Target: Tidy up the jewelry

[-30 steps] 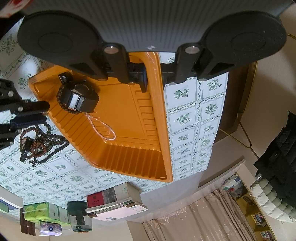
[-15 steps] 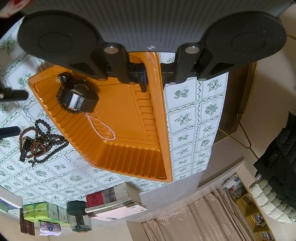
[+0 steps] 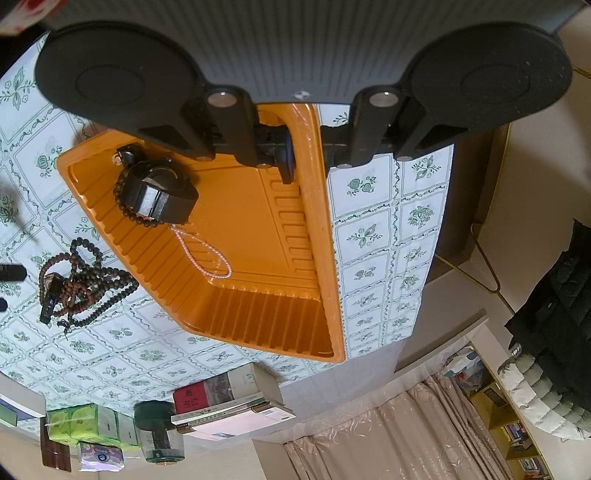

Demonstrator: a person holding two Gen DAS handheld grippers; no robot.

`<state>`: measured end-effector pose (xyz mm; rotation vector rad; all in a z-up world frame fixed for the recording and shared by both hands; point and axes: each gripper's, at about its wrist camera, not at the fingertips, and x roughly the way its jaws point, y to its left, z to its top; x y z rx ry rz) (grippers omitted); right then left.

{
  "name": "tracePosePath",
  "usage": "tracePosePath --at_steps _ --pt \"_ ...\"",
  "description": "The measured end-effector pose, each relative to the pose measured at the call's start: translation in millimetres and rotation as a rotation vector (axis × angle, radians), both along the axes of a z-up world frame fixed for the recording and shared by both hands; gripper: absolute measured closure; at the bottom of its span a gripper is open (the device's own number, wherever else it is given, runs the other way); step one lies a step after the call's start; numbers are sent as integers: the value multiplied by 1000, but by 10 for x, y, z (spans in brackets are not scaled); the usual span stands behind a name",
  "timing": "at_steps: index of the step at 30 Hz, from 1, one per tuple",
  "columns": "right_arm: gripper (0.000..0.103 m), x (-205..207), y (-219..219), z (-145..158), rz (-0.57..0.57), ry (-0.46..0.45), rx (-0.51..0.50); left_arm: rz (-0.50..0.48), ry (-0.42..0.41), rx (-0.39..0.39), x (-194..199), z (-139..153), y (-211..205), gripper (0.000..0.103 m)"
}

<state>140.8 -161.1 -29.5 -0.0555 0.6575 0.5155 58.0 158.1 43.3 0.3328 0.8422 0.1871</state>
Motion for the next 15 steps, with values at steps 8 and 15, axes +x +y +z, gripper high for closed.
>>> tracePosePath --at_steps 8,15 --pt "20 213 7 -7 36 -43 -32 5 5 -2 8 -12 19 93" --pt "20 430 94 -35 70 -46 -47 5 5 0 9 -12 23 93"
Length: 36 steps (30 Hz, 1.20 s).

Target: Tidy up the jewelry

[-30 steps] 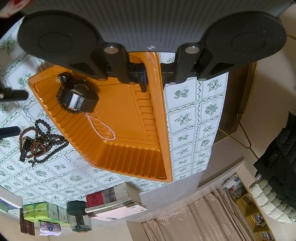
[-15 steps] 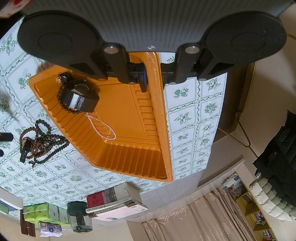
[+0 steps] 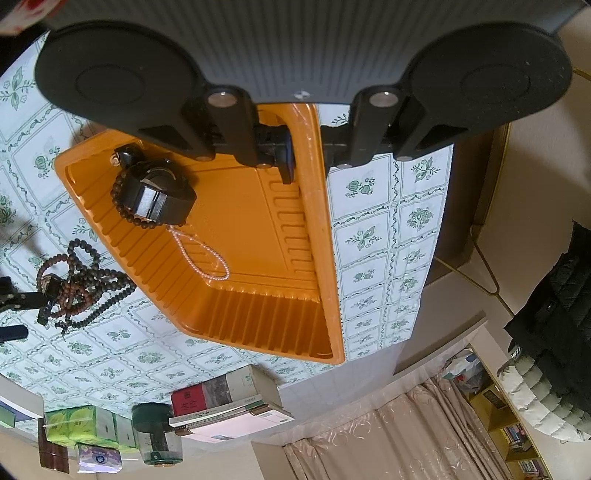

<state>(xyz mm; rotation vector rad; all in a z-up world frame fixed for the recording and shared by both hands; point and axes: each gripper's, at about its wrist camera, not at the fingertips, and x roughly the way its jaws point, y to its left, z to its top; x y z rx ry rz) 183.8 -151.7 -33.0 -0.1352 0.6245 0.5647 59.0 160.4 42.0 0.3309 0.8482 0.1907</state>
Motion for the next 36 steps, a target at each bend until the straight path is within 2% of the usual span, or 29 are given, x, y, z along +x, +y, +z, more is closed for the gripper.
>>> tracePosePath --at_steps 7,10,11,12,20,36 --pt "20 172 114 -144 31 25 -41 2 2 2 15 -11 19 93" --pt "22 235 115 -183 35 51 -25 3 1 3 15 -17 6 93" --pt "37 237 113 -184 34 52 -23 2 2 3 16 -17 5 93" --pt "41 227 109 -176 29 45 -24 2 2 3 16 -18 6 93" --pt "56 4 105 -47 33 -18 -48 -4 0 1 17 -23 -12 95" --pt "58 -283 167 345 55 -118 -26 -13 3 -3 11 -41 -23 97"
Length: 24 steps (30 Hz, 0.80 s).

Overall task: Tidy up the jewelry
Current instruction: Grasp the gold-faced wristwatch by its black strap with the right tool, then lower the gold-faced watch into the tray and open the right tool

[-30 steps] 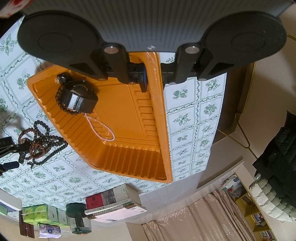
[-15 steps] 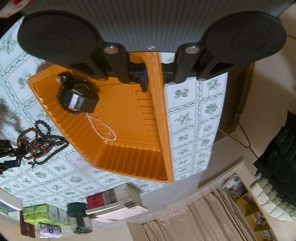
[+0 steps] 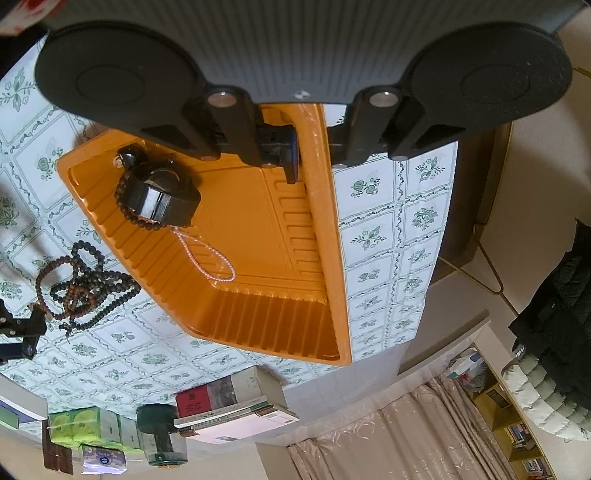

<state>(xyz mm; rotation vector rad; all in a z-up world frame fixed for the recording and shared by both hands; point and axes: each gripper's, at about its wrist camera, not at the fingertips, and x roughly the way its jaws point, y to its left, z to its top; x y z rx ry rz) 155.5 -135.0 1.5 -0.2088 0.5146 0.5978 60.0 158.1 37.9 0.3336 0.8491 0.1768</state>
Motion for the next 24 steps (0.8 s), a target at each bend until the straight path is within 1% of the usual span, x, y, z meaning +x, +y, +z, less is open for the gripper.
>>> tracePosePath --at_steps 8,24 --pt "58 -66 184 167 56 -17 22 -13 7 -1 3 6 -1 97" --pt "58 -133 622 327 181 -11 58 -35 12 6 17 14 14 97"
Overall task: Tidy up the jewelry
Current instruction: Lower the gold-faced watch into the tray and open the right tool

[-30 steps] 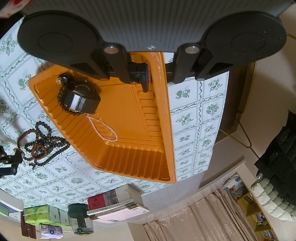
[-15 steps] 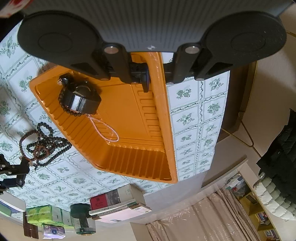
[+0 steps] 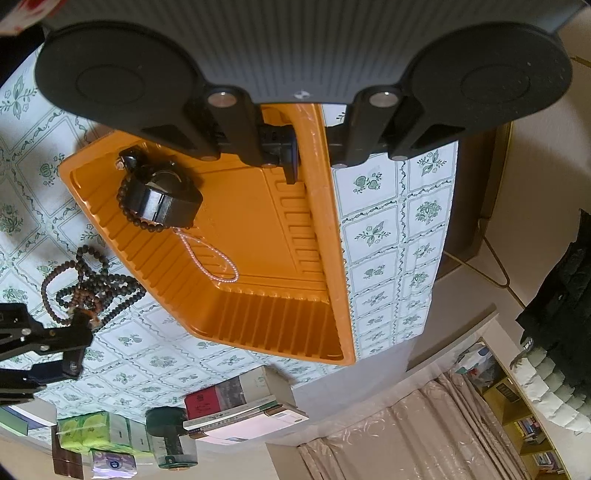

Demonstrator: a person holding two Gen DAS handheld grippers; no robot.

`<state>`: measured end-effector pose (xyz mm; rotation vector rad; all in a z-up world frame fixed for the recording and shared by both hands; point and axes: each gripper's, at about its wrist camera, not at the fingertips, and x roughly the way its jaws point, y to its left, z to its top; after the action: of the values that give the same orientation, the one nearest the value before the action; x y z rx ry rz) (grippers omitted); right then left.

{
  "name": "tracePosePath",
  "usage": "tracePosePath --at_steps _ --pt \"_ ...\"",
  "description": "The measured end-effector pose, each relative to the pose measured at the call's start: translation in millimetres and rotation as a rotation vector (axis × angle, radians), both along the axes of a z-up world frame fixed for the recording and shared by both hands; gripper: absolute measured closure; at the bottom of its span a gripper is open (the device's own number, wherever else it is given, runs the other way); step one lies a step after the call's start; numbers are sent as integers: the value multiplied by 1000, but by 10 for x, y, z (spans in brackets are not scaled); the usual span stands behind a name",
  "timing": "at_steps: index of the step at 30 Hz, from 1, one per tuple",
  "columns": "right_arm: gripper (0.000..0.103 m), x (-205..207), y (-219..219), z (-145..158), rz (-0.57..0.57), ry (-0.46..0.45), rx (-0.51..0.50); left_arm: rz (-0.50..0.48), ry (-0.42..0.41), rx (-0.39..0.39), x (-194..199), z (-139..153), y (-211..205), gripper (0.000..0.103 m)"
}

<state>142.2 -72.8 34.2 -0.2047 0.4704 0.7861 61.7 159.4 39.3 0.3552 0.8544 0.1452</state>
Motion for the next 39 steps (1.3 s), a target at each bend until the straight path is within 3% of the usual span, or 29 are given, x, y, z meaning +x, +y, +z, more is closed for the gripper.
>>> tracePosePath --at_steps 12,21,24,26,31,39 --pt "58 53 517 -63 98 56 -1 -15 -1 -1 14 -8 18 97" --pt "57 87 801 -267 105 96 -51 -17 -4 -9 2 -6 32 97" --pt "43 112 816 -295 114 113 -41 -16 -4 -9 3 -6 33 97" --pt "23 103 764 -271 115 98 0 -17 -4 -7 2 -5 24 97" --pt "22 97 500 -200 18 69 58 -14 -6 -6 8 2 18 97" --pt "22 48 -332 -487 -213 213 65 -12 -11 0 6 1 3 97"
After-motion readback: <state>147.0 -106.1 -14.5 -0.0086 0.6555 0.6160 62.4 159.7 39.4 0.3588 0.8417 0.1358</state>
